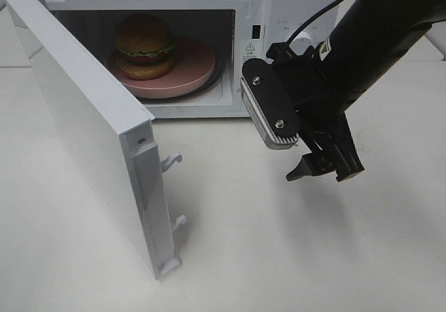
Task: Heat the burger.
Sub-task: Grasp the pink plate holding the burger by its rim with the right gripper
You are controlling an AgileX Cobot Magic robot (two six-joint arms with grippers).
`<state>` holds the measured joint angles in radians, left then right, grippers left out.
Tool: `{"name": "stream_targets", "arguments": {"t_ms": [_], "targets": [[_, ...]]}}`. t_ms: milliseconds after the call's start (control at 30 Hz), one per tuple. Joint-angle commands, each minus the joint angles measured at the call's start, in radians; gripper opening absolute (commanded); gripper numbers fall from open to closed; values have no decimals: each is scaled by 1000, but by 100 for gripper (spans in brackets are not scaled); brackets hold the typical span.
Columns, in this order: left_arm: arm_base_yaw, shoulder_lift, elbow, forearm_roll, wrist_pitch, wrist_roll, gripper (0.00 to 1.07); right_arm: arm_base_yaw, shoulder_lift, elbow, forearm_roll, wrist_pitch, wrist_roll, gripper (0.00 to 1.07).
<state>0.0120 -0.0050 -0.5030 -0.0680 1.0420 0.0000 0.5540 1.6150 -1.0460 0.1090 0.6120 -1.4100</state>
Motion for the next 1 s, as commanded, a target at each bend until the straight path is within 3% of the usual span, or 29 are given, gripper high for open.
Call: {"name": "stream_targets", "arguments": {"t_ms": [33, 433, 1000], "targets": [[0, -20, 4, -8, -6, 0, 98, 0, -4, -8, -10, -12, 10, 93], [0, -20, 4, -8, -6, 0, 98, 35, 75, -88, -217, -131, 143, 90], [0, -20, 4, -8, -6, 0, 98, 69, 194, -201, -236, -239, 155, 88]]}}
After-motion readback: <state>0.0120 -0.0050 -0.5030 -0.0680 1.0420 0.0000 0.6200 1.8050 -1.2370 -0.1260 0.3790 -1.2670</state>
